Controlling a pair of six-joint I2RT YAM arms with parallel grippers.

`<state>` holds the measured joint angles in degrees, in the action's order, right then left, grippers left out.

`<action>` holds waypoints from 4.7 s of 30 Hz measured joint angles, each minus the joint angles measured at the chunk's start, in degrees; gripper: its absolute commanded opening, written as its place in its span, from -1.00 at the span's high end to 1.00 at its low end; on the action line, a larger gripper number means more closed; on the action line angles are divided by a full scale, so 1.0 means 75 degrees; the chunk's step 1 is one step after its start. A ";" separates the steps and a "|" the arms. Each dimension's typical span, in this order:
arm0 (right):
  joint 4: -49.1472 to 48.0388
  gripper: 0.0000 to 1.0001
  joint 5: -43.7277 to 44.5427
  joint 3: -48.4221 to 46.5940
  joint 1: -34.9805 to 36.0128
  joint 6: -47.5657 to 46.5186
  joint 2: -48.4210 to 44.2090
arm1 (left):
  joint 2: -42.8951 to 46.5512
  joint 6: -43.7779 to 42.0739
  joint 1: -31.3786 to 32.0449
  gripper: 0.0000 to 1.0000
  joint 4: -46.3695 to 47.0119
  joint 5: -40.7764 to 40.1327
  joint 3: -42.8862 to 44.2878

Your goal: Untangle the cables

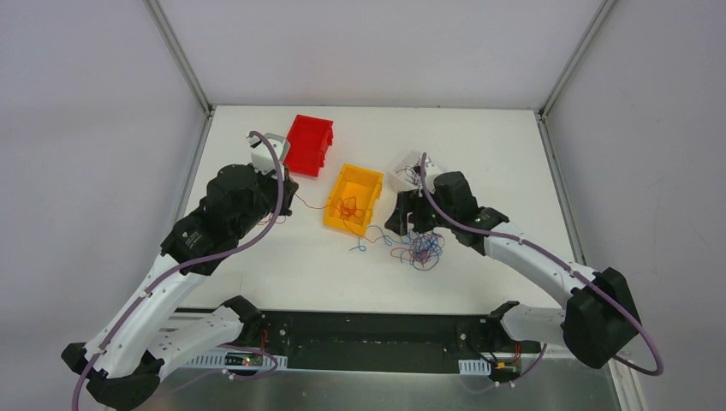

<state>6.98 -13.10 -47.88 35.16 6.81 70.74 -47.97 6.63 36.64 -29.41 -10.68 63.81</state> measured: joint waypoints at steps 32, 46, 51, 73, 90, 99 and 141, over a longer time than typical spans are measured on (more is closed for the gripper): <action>-0.1198 -0.25 0.0632 0.1043 0.1297 -0.0405 0.0752 | 0.0513 -0.0221 0.0000 1.00 -0.0090 -0.0061 0.0009; -0.0055 1.00 0.3034 0.1588 0.0912 0.0956 -0.0073 | 0.0510 -0.0437 0.0000 1.00 -0.0367 -0.0460 0.0093; 0.0460 1.00 0.3719 0.1673 -0.0554 0.1976 -0.0286 | 0.0443 -0.0437 0.0000 1.00 -0.0425 -0.0592 0.0221; 0.0070 -0.49 0.3080 0.2731 -0.0953 0.2326 -0.1988 | -0.1309 0.0201 0.0000 1.00 -0.0402 0.1364 0.1585; -0.0221 -0.49 0.2917 0.3002 -0.0953 0.2314 -0.2556 | -0.4083 0.0632 0.0000 1.00 0.0708 0.1559 0.2066; -0.0364 -0.50 0.2824 0.3142 -0.0953 0.2320 -0.2634 | -0.4835 0.0632 0.0000 1.00 0.1020 0.1556 0.2751; -0.0498 -0.50 0.2626 0.3182 -0.0953 0.2320 -0.2608 | -0.4153 0.0603 0.0000 1.00 0.1070 0.1749 0.2675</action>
<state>3.25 6.59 -24.01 28.01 24.21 51.18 -79.11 11.16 36.64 -21.39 2.44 83.88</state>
